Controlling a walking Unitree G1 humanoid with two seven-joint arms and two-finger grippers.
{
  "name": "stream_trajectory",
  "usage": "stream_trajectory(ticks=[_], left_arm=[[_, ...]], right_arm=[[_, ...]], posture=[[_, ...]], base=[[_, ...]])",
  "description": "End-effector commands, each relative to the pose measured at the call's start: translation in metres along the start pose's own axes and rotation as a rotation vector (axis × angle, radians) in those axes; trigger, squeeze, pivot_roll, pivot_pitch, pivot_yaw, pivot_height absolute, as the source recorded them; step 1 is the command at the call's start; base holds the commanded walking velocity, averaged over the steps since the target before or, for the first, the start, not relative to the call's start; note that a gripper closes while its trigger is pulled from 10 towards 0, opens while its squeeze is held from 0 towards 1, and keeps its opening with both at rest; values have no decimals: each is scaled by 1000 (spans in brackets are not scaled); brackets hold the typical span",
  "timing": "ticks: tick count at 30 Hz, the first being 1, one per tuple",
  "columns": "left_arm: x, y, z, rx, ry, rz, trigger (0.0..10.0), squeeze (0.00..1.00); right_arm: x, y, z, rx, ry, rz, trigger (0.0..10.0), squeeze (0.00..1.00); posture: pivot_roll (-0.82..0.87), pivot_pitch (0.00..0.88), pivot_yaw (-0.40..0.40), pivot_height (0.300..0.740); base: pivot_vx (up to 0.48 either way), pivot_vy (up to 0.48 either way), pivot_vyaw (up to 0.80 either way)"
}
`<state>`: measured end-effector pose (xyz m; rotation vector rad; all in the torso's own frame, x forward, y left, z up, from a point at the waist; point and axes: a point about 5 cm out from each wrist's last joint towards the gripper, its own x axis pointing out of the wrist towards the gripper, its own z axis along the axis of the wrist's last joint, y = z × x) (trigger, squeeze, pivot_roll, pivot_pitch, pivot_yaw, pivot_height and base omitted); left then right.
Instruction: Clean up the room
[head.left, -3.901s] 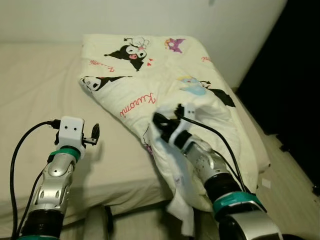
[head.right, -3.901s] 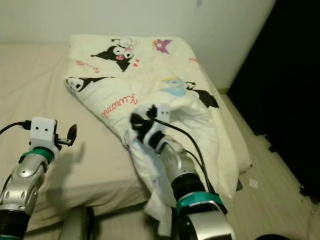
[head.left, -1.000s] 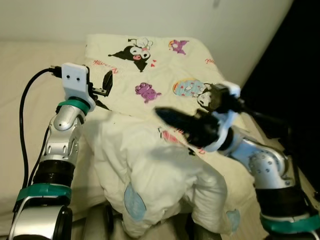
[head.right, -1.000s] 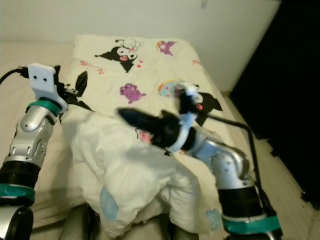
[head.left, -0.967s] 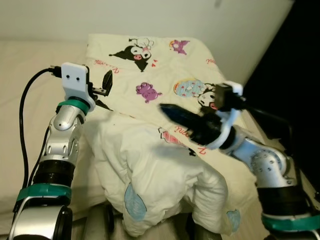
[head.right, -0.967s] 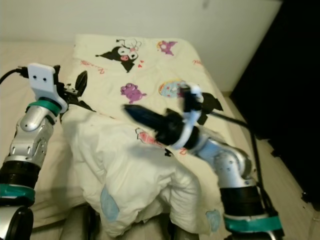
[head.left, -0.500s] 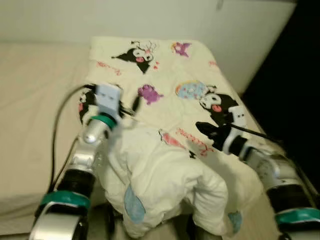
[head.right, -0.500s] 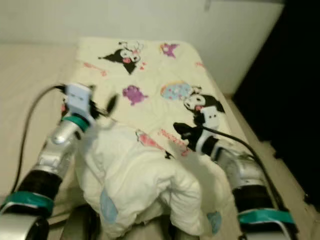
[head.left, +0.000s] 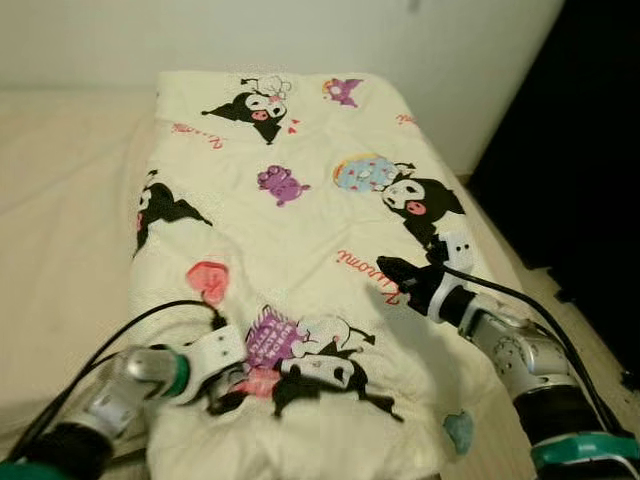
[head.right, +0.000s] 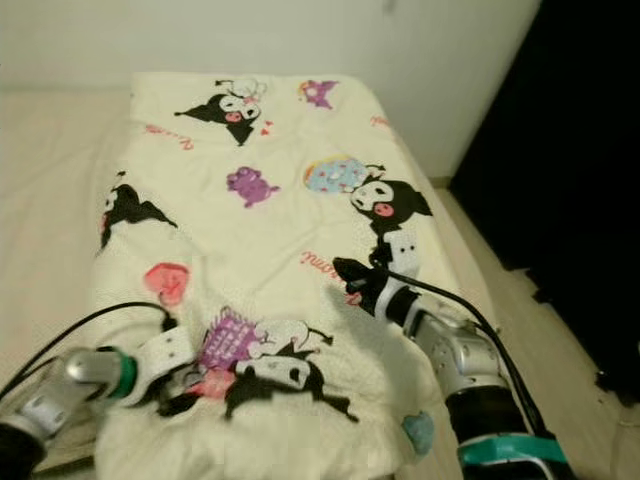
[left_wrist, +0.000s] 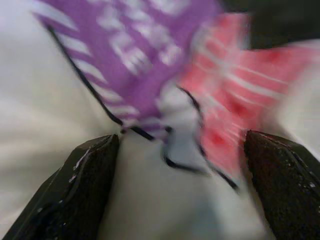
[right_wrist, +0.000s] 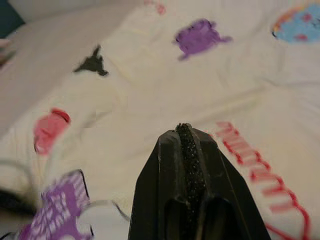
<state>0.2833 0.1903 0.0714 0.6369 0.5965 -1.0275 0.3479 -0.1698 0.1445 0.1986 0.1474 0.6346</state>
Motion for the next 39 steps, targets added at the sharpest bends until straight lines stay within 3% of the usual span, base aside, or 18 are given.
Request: stream_trajectory(ticks=[1, 2, 4, 8, 10, 12, 15, 16, 17, 18, 20, 21, 25, 28, 29, 30, 33, 39], left_arm=[[-6, -13, -2, -19, 12, -112, 10000, 0], [-6, -13, -2, -19, 12, -112, 10000, 0], [-33, -28, -2, -67, 4, -239, 10000, 0], [-50, -35, 10, -100, -63, -291, 10000, 0], [-56, -33, 18, -111, -120, -276, 10000, 0], [-67, -20, 40, -134, -268, -206, 10000, 0], [-72, -12, 52, -142, -344, -162, 10000, 0], [-74, -4, 63, -145, -410, -107, 10000, 0], [-74, -4, 63, -145, -410, -107, 10000, 0], [-71, 5, 70, -154, -460, -23, 10000, 0], [-54, 21, 77, -210, -514, 207, 10000, 0], [-54, 21, 77, -210, -514, 207, 10000, 0], [-29, 27, 74, -288, -507, 490, 10000, 0], [-25, 26, 73, -300, -510, 532, 10000, 0], [-23, 26, 70, -325, -505, 619, 10000, 0], [-23, 26, 70, -325, -505, 619, 10000, 0], [-20, 22, 63, -344, -479, 760, 10000, 0], [-15, 17, 53, -415, -467, 848, 10000, 0]], right_arm=[[-1, -7, 8, 3, -42, -25, 10000, 0], [-1, -7, 8, 3, -42, -25, 10000, 0], [0, -21, 36, 53, -169, -106, 10000, 0], [-2, -28, 47, 85, -226, -145, 10000, 0], [-3, -28, 46, 78, -218, -148, 10000, 0], [-2, -27, 37, 63, -185, -150, 10000, 0], [-1, -25, 30, 38, -154, -153, 10000, 0], [1, -23, 20, -21, -103, -159, 10000, 0], [1, -23, 20, -21, -103, -159, 10000, 0], [3, -20, 6, -64, -56, -169, 10000, 0], [2, -18, -14, -44, -48, -239, 10000, 0], [2, -18, -14, -44, -48, -239, 10000, 0], [-5, -11, -31, -14, -100, -344, 10000, 0], [-8, -9, -34, -12, -113, -358, 10000, 0], [-11, -5, -40, -21, -109, -394, 10000, 0], [-11, -5, -40, -21, -109, -394, 10000, 0], [-17, 3, -57, 18, -118, -477, 10000, 0], [-20, 15, -75, 21, -108, -524, 10000, 0]], posture=[[140, 25, -21, 556], [140, 25, -21, 556], [141, 29, -19, 556], [145, 29, -20, 556], [145, 29, -20, 556], [145, 29, -20, 556], [150, 33, -26, 556], [150, 33, -26, 556], [150, 33, -26, 556], [151, 28, -27, 556], [155, 27, -30, 556], [155, 27, -30, 556], [142, 19, -31, 556], [136, 15, -28, 556], [125, 4, -21, 556], [125, 4, -21, 556], [112, 0, -16, 566], [113, 0, -24, 581]], base=[[0, 0, 0], [0, 0, 0], [0, 0, 0], [0, 0, 0], [0, 0, 0], [0, 0, 0], [0, 0, 0], [0, 0, 0], [0, 0, 0], [0, 0, 0], [0, 0, 0], [0, 0, 0], [0, 0, 0], [0, 0, 0], [0, 0, 0], [0, 0, 0], [0, 0, 0], [0, 0, 0]])
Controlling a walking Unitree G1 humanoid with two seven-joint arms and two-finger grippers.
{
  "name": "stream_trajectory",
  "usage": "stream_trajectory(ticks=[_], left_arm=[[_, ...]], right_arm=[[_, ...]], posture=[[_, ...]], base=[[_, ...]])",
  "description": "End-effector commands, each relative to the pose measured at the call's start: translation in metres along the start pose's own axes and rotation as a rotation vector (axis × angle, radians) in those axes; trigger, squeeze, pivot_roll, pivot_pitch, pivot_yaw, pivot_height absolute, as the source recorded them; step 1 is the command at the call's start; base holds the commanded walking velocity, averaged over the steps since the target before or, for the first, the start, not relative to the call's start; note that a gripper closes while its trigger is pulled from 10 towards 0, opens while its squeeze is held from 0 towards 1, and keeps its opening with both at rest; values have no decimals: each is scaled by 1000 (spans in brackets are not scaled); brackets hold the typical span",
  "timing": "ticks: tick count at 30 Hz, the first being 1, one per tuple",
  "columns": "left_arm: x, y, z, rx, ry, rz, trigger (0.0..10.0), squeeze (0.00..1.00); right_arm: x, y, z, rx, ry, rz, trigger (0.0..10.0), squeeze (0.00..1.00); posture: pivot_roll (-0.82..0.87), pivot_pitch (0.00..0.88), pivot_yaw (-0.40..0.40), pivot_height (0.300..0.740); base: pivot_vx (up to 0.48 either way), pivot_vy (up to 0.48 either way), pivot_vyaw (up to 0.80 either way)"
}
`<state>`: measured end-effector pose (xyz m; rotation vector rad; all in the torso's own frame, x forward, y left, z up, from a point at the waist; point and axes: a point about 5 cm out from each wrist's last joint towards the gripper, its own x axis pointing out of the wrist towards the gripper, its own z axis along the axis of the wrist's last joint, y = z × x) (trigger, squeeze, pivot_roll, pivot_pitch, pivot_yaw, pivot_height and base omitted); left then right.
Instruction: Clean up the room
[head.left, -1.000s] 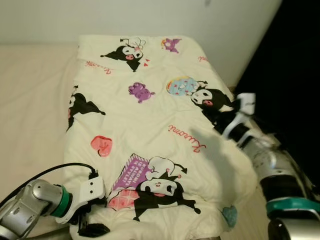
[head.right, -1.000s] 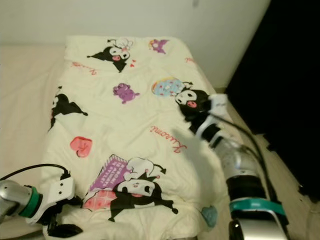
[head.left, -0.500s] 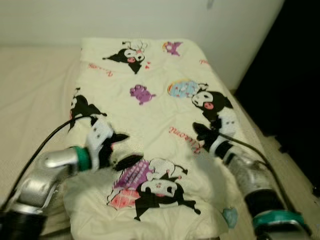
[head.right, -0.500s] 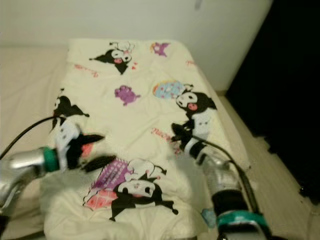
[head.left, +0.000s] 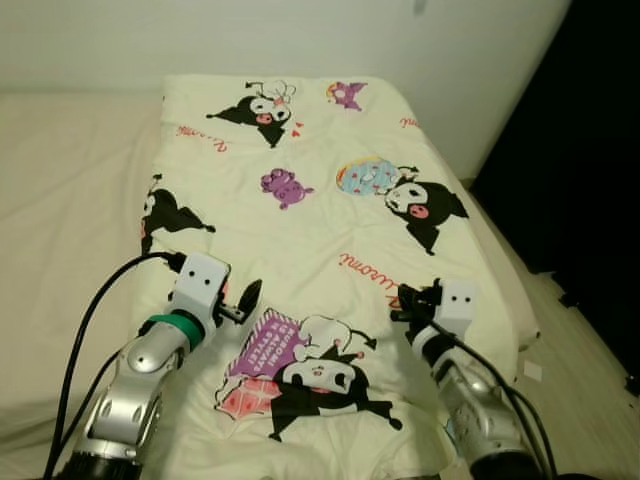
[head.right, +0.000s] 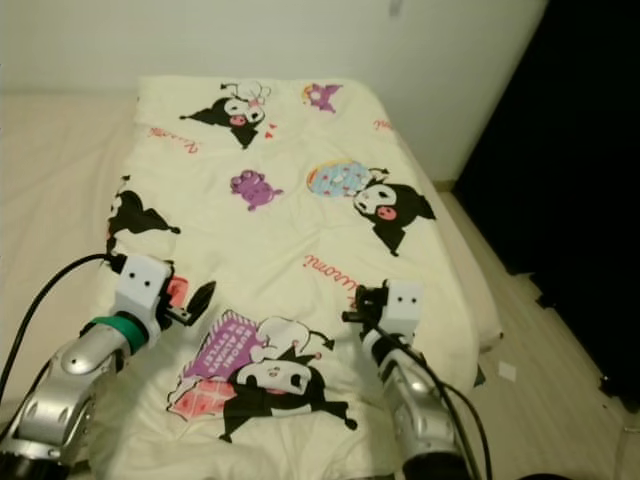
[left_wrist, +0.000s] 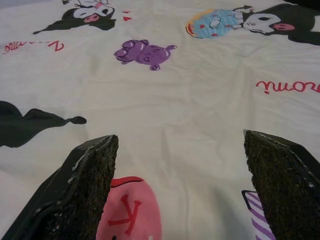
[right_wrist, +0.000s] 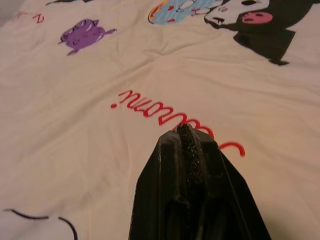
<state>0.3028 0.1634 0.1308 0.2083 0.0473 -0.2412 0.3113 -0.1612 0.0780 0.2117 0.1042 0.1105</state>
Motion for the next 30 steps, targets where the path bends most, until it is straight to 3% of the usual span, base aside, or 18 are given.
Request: stream_trajectory(ticks=[1, 8, 15, 30], left_arm=[[-3, 0, -16, -19, 54, 34, 10000, 0], [-4, -6, -24, -50, 62, 74, 10000, 0], [-5, -13, -32, -6, 86, 84, 10000, 0], [-5, -18, -38, -10, 93, 103, 10000, 0]], right_arm=[[-3, 4, -5, -7, -2, -10, 10000, 0], [-4, 10, -7, -8, 3, -10, 10000, 0], [-3, 10, -6, -12, 4, -32, 10000, 0], [-7, 11, -12, -8, 23, -72, 10000, 0]], posture=[[113, 0, -27, 586], [115, 0, -33, 601], [113, 0, -37, 616], [104, 0, -38, 661]], base=[[0, 0, 0], [0, 0, 0], [0, 0, 0], [0, 0, 0]])
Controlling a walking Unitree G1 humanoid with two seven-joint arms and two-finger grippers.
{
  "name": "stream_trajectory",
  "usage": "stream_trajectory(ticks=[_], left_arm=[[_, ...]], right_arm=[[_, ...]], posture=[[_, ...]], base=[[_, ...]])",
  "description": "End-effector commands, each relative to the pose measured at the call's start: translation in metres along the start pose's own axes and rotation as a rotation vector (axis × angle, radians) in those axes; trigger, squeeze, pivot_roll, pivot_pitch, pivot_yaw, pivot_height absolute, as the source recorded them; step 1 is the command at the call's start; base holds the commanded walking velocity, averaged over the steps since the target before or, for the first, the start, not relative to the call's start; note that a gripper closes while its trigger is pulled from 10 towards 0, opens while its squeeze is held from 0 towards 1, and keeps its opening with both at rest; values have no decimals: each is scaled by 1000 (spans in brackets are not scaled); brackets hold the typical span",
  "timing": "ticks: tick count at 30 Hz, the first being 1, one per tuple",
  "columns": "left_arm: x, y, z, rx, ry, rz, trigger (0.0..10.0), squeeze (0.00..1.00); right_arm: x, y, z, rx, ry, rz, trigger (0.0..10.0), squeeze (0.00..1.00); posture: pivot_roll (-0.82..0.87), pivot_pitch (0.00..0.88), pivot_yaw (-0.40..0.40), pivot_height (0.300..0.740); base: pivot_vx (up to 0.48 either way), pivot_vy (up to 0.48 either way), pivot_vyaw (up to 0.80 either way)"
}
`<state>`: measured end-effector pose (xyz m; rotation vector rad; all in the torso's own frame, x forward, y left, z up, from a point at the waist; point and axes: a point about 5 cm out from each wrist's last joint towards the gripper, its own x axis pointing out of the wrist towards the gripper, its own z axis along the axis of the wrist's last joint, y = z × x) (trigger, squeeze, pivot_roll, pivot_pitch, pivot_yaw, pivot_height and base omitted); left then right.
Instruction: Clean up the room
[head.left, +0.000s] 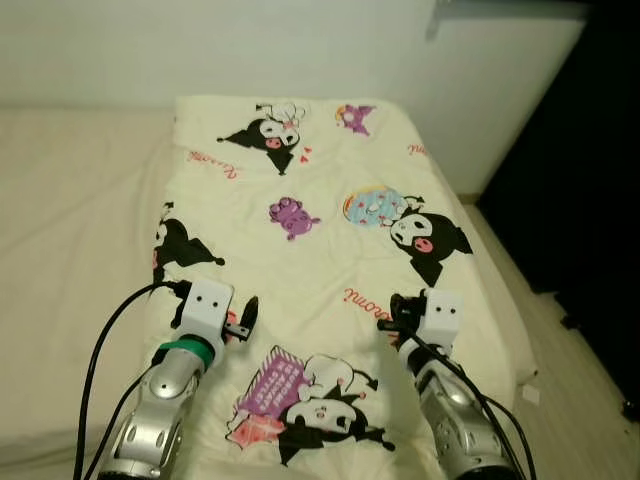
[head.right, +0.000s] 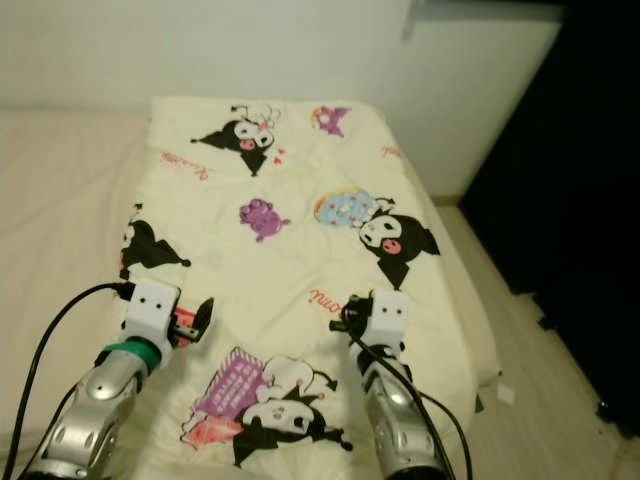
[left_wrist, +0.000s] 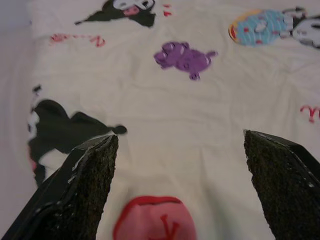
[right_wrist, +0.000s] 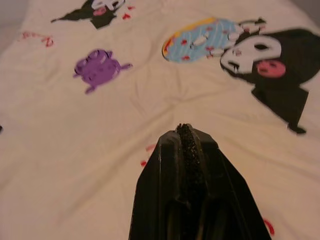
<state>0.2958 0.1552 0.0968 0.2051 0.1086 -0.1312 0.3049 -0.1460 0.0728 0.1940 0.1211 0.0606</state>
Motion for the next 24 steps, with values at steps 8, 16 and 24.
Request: stream_trajectory(ticks=[8, 16, 24], left_arm=[[-2, -2, -8, 6, 20, 4, 10000, 0], [-2, -1, -9, 13, 16, 8, 10000, 0], [-3, 2, -9, 6, 15, 23, 10000, 0]], right_arm=[[-2, -4, -3, 13, 15, -35, 10000, 0], [-2, -4, -1, 17, 9, -37, 10000, 0], [0, -7, 1, 47, 9, -63, 10000, 0]], posture=[[95, 0, -38, 696], [94, 0, -39, 726], [93, 0, -41, 740]], base=[[0, 0, 0], [0, 0, 0], [0, 0, 0]])
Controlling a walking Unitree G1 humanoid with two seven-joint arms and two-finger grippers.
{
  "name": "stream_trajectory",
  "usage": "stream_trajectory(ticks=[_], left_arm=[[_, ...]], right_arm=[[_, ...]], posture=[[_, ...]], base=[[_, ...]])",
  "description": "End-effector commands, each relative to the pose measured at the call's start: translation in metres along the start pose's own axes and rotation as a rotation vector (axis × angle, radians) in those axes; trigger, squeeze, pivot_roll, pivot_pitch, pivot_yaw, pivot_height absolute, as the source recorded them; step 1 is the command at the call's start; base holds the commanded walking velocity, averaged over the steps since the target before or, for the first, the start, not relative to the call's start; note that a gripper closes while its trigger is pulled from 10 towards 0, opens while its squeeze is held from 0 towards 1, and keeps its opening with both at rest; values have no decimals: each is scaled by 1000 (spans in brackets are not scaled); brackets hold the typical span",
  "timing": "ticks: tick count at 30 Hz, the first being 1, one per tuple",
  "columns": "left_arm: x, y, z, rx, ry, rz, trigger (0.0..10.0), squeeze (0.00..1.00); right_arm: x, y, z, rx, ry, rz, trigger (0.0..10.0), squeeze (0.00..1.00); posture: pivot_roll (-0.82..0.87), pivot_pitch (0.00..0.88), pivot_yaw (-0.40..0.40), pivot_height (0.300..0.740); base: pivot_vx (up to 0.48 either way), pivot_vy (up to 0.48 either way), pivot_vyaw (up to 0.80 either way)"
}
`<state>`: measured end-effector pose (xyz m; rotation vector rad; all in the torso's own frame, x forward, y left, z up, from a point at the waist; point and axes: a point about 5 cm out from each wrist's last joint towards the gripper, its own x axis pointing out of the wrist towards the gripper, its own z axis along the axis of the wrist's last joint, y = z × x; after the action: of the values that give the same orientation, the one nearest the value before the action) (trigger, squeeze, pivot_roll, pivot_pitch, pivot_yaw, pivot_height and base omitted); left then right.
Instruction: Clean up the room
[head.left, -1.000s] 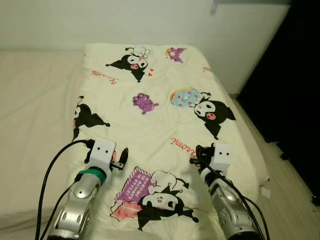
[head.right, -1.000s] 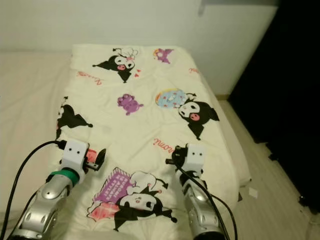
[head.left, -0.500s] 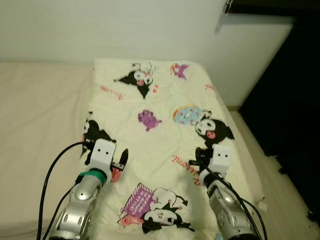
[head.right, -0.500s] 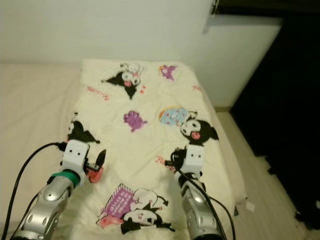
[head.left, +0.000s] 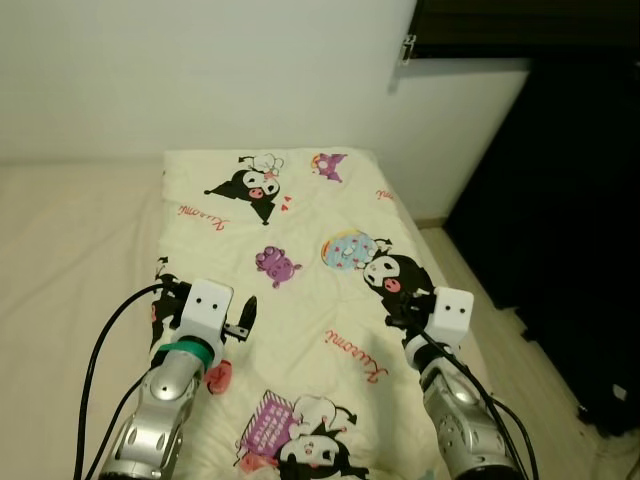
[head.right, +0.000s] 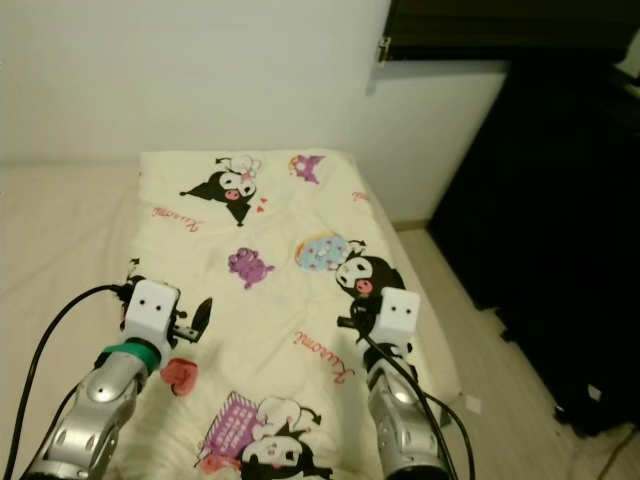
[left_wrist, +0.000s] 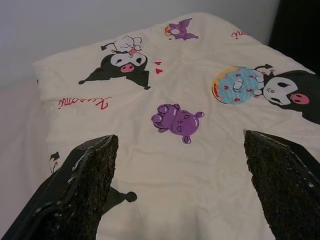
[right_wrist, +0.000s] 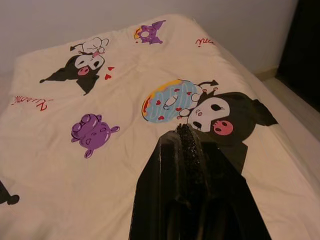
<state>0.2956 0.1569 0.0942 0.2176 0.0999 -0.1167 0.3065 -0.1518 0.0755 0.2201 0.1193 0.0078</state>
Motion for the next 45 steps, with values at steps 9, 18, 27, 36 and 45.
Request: stream_trajectory(ticks=[9, 18, 27, 36, 45], left_arm=[[-4, 3, -8, -45, 20, 23, 10000, 0], [-5, 3, -12, -71, 34, 36, 10000, 0], [-6, 4, -14, -88, 46, 57, 10000, 0], [-6, 5, -15, -88, 54, 58, 10000, 0], [-6, 4, -15, -115, 55, 65, 10000, 0]], right_arm=[[-3, -1, -4, 21, 9, -9, 10000, 0], [-5, -8, -11, 24, 46, -51, 10000, 0], [-4, -6, -13, 15, 62, -40, 10000, 0], [-4, -6, -13, -7, 70, -32, 10000, 0], [-4, -7, -13, 33, 74, -48, 10000, 0]], posture=[[94, 0, -43, 740], [91, 0, -41, 740], [92, 0, -48, 740], [92, 0, -48, 740], [92, 0, -48, 740]], base=[[0, 0, 0], [0, 0, 0], [0, 0, 0], [0, -53, 0], [0, -373, 356]])
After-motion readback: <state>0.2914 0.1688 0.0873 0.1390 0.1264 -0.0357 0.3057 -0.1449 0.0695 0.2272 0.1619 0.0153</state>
